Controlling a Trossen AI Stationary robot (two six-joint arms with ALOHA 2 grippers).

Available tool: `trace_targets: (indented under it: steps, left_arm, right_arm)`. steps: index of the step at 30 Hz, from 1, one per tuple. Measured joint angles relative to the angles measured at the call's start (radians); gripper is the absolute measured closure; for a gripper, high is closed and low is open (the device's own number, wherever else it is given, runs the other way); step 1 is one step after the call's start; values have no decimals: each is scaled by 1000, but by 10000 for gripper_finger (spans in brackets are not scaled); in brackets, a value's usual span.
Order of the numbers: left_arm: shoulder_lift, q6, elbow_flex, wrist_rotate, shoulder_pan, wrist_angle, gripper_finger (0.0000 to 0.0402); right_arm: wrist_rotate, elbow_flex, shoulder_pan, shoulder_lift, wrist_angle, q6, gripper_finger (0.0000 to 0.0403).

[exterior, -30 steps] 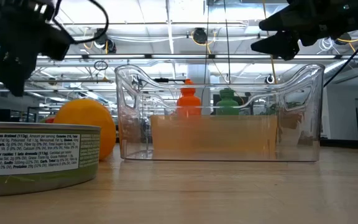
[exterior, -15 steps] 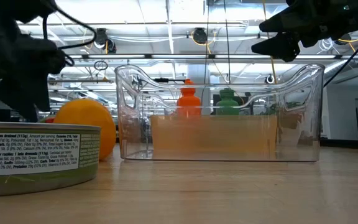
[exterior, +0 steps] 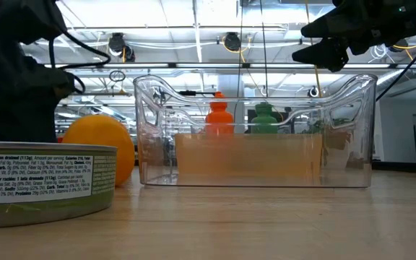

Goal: Pick & Place Food Item
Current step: Put the right blue pink tuna can into the orange bin

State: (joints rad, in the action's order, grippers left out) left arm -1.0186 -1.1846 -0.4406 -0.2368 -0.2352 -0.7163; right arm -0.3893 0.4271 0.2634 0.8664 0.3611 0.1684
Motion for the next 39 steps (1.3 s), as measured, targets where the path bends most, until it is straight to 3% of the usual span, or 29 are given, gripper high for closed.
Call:
trace_targets:
  steps: [6, 10, 18, 24, 32, 39]
  left_arm:
    - [-35, -69, 10, -40, 1, -61, 199]
    - [-70, -135, 17, 17, 1, -143, 225]
    - [-112, -72, 15, 0, 0, -111, 277]
    - [-63, -28, -6, -32, 2, -96, 288]
    - [140, -27, -82, -77, -4, -142, 213]
    - [213, -21, -85, -31, -24, 5, 113]
  right_arm:
    - [0, 0, 0, 0, 0, 0, 67]
    - [-1, 0, 0, 0, 0, -1, 67]
    - [-2, -2, 0, 0, 3, 1, 67]
    - [-2, -2, 0, 0, 0, 2, 67]
    - [-2, -2, 0, 0, 0, 2, 67]
    - [-2, -2, 0, 0, -3, 1, 67]
